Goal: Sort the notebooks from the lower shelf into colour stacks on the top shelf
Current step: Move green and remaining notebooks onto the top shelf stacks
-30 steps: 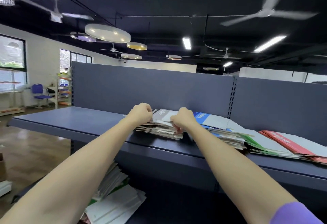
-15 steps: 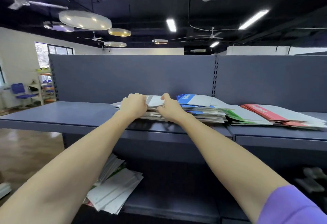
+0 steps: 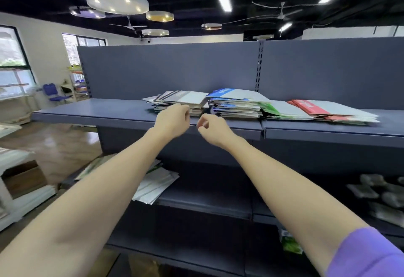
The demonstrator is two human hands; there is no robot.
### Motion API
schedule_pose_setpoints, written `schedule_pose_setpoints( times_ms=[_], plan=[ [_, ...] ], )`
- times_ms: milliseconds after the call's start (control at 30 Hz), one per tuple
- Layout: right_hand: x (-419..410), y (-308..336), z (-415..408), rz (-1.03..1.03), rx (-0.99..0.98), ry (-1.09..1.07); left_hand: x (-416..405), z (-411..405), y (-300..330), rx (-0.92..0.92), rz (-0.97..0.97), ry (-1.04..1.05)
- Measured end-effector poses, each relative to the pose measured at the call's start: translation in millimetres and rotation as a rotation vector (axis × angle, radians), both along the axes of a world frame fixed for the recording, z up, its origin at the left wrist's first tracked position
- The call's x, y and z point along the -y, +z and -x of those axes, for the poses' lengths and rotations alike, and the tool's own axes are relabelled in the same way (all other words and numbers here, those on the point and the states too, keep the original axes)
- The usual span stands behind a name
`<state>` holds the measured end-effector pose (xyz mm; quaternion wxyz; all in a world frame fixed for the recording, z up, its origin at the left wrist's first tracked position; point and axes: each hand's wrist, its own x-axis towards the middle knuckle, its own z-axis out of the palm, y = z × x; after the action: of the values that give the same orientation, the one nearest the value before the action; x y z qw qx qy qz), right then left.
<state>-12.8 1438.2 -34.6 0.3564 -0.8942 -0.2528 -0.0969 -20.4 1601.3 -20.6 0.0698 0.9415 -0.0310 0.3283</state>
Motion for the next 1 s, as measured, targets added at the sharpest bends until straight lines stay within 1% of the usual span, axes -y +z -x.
schedule_pose_setpoints(
  times_ms=[100, 233, 367, 433, 600, 700, 833, 1000],
  plan=[
    [18, -30, 22, 0.094, -0.056, 0.033, 14, 20, -36, -0.106, 0.018, 0.026],
    [32, -84, 43, 0.206, -0.202, 0.048, 21, 47, -94, -0.289, 0.068, 0.033],
    [31, -142, 64, 0.238, -0.283, 0.068, 22, 76, -154, -0.455, 0.07, 0.053],
    [25, -165, 73, 0.244, -0.29, 0.064, 17, 88, -176, -0.513, 0.071, 0.073],
    [-1, -207, 79, 0.232, -0.288, 0.052, -9, 99, -216, -0.535, 0.043, 0.082],
    [-27, -225, 79, 0.235, -0.282, 0.054, -39, 94, -240, -0.571, 0.071, 0.067],
    [-63, -244, 62, 0.321, -0.265, 0.052, -84, 77, -261, -0.573, 0.092, 0.08],
    [-117, -253, 35, 0.375, -0.293, 0.006, -153, 46, -270, -0.576, 0.055, 0.07]
  ],
)
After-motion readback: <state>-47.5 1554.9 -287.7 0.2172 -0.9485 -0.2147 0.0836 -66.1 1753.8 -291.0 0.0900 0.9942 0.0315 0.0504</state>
